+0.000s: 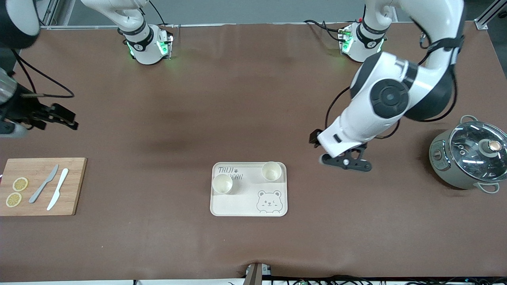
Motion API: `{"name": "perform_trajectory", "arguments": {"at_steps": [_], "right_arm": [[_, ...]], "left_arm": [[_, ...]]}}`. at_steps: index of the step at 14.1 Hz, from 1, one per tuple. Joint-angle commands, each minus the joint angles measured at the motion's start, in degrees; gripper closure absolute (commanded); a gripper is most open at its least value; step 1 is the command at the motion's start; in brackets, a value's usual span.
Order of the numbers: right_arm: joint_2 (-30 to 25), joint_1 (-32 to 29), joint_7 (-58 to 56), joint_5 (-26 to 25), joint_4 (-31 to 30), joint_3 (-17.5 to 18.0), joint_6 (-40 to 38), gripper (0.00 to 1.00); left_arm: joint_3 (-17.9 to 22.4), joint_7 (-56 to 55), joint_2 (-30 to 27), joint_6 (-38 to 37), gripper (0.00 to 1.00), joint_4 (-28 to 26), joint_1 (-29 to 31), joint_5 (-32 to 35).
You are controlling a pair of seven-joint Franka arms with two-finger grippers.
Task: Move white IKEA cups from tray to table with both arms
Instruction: 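Reach the left and right grippers toward the two white cups on the tray, then lower both grippers around the white cups and close them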
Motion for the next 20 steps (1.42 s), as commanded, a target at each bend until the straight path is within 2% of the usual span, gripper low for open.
{"name": "perform_trajectory", "arguments": {"at_steps": [1, 5, 9, 15, 19, 20], "right_arm": [[2.55, 2.41, 2.35, 1.28, 0.29, -0.27, 3.28, 0.0], [6.86, 5.14, 8.04, 5.76, 1.08, -0.27, 6.62, 0.0], [11.43, 10.76, 18.51, 5.85, 1.25, -0.27, 12.59, 0.0], [21.0, 17.17, 27.4, 4.89, 7.75, -0.35, 14.01, 0.0], [29.7, 20.95, 35.21, 4.19, 14.07, -0.53, 16.99, 0.0], [31.9, 21.66, 37.41, 2.7, 16.09, -0.53, 17.0, 0.0]], "left_arm": [[0.63, -2.81, 5.91, 4.62, 0.0, 5.39, -2.07, 1.11], [0.72, -3.16, 11.27, 12.26, 0.0, 5.04, -4.44, 1.89], [0.54, -3.95, 15.75, 19.65, 0.0, 3.99, -5.32, 4.18], [0.63, -7.64, 15.41, 29.32, 0.0, -3.56, -6.37, 4.36], [0.54, -10.53, 15.59, 30.04, 0.0, -4.54, -7.17, 7.33], [0.54, -10.98, 15.59, 31.0, 0.0, -5.76, -7.17, 8.22]]}}
